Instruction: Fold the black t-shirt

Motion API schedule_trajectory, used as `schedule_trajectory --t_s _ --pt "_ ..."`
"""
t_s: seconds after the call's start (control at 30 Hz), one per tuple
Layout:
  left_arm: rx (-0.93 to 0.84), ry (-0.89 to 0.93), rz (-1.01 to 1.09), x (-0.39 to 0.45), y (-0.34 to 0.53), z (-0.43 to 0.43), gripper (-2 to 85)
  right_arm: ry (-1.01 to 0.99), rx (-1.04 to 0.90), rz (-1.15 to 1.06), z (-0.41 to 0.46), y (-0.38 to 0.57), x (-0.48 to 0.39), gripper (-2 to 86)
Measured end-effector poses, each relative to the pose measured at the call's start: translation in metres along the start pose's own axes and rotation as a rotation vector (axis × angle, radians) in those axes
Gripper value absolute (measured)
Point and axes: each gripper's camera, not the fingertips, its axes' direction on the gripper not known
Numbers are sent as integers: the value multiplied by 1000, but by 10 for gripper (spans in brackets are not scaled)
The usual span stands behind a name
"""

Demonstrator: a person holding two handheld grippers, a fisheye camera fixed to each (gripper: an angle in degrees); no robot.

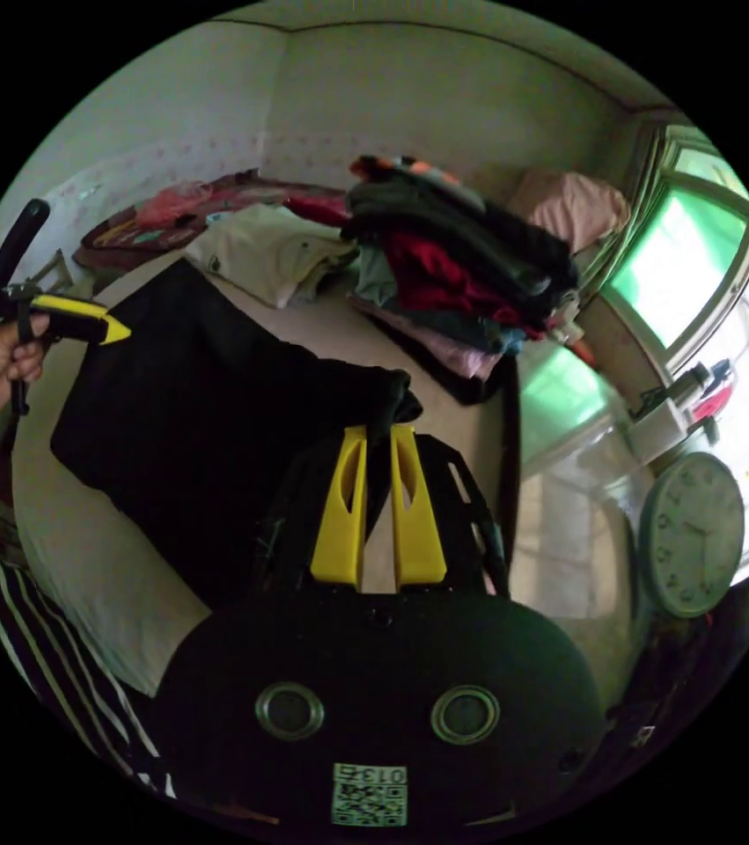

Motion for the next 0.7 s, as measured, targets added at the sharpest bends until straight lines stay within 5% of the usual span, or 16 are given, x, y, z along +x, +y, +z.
schedule_trajectory --t_s 0.4,0.7 --pt "286 -10 86 -52 -72 -137 11 135 338 4 -140 -134 -20 35" --pt "318 -48 103 -154 -58 -220 11 147 404 -1 -177 -226 -138 36"
